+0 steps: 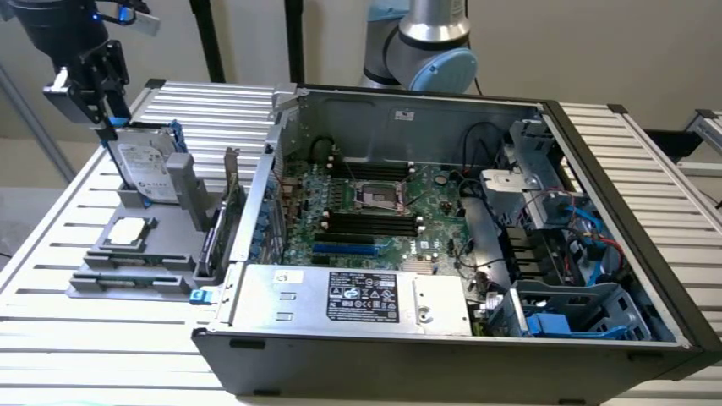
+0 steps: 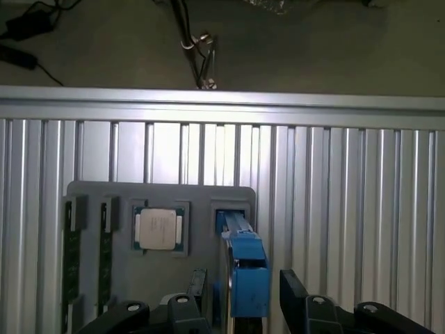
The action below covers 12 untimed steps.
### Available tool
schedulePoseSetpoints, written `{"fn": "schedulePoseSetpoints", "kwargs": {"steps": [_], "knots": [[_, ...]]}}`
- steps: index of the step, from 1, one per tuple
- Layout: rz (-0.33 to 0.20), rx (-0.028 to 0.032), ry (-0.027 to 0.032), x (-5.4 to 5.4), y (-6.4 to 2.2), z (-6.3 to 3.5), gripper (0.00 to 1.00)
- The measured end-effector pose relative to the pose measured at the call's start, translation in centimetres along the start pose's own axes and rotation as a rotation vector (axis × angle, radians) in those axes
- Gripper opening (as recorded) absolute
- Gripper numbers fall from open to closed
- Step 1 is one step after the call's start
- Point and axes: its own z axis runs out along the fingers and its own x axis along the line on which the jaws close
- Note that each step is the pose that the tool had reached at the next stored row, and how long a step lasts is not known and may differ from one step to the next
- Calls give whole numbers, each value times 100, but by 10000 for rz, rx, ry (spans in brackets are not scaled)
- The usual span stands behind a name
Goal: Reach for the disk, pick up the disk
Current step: 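Pick up the disk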
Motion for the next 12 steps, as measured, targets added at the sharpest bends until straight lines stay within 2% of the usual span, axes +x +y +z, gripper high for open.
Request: {"fn": "schedulePoseSetpoints", "kwargs": {"steps": [9,12], "knots": [[71,-5,0,-14,-1,163,54],[125,-46,0,-23,-1,210,54]]}}
